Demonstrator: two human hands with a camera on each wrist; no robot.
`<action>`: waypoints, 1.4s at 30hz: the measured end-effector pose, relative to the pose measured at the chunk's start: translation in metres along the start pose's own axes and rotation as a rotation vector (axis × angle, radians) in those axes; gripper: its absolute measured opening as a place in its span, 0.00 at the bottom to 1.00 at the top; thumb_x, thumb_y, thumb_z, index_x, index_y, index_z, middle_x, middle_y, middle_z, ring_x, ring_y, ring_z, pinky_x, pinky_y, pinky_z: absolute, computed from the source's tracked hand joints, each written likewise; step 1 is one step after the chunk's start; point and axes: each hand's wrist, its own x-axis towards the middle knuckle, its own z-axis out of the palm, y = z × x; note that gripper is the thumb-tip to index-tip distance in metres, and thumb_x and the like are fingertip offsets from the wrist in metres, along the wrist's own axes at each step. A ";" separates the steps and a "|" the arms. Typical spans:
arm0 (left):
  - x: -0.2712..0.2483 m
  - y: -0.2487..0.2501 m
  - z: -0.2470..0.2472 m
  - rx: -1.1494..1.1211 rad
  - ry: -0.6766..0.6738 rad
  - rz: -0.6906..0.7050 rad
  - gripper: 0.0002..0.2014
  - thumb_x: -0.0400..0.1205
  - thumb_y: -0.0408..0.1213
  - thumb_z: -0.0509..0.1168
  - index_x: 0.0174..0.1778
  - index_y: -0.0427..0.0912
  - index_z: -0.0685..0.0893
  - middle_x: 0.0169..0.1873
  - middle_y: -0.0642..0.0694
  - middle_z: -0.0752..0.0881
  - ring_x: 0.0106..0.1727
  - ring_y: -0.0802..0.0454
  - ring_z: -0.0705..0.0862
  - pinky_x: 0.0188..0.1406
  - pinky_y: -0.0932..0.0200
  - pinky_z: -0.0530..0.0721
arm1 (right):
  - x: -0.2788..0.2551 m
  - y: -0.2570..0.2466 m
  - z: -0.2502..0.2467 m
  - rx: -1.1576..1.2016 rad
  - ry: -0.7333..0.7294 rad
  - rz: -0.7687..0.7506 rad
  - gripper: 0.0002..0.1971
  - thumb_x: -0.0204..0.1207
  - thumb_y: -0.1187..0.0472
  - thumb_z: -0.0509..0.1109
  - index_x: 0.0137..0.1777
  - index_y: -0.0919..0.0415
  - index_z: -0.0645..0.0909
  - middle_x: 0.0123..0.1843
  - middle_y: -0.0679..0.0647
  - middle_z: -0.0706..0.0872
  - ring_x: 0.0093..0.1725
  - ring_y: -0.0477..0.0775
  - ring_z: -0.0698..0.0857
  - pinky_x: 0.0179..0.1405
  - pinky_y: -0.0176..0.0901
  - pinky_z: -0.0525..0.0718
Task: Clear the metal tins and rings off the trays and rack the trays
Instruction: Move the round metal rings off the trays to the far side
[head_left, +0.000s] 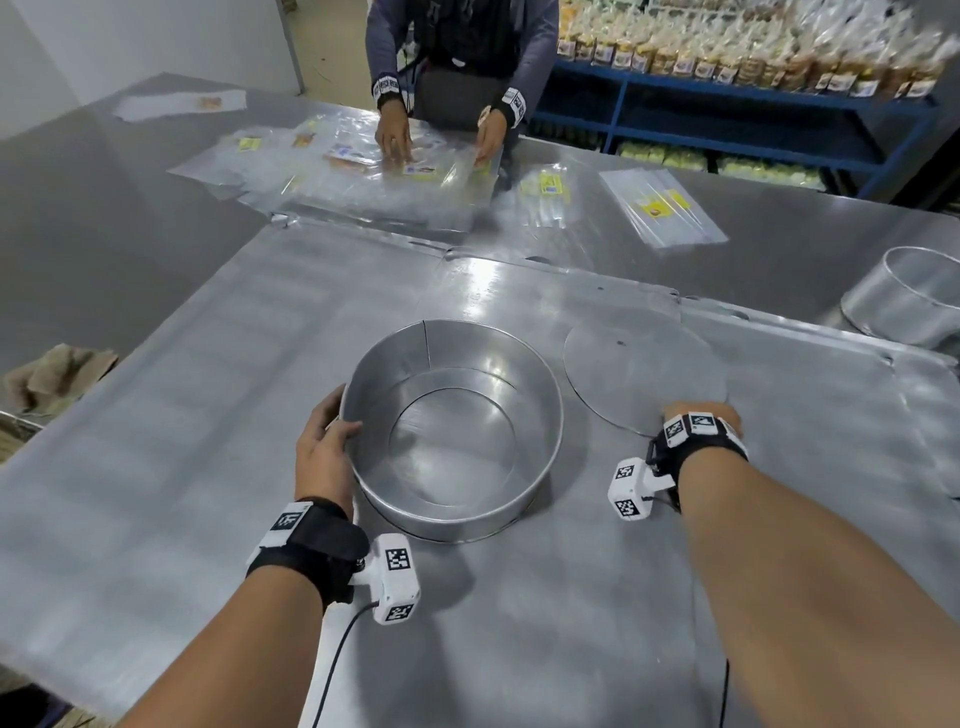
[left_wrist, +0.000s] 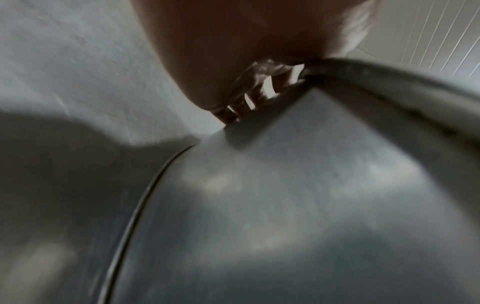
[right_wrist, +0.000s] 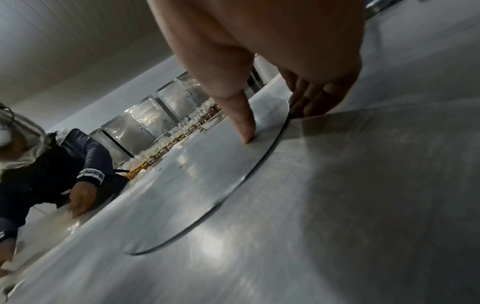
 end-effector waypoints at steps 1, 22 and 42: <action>0.000 0.000 0.000 0.001 -0.001 0.001 0.24 0.77 0.22 0.60 0.65 0.44 0.86 0.61 0.48 0.88 0.59 0.52 0.86 0.58 0.57 0.84 | -0.005 -0.001 -0.001 -0.052 -0.047 -0.022 0.22 0.55 0.49 0.73 0.51 0.52 0.87 0.53 0.52 0.89 0.57 0.59 0.88 0.52 0.45 0.85; -0.004 0.003 -0.004 -0.022 -0.069 -0.066 0.22 0.79 0.24 0.61 0.63 0.50 0.87 0.60 0.47 0.89 0.61 0.45 0.86 0.61 0.51 0.84 | -0.090 -0.008 -0.068 1.637 0.019 -0.052 0.29 0.68 0.84 0.72 0.68 0.66 0.77 0.54 0.66 0.89 0.43 0.62 0.91 0.32 0.54 0.91; -0.008 0.004 -0.016 -0.020 -0.228 -0.024 0.19 0.87 0.24 0.58 0.70 0.46 0.82 0.60 0.47 0.88 0.62 0.46 0.85 0.73 0.45 0.78 | -0.180 -0.061 -0.025 0.885 -0.301 -0.546 0.27 0.66 0.78 0.78 0.60 0.55 0.80 0.47 0.64 0.89 0.44 0.64 0.91 0.34 0.64 0.91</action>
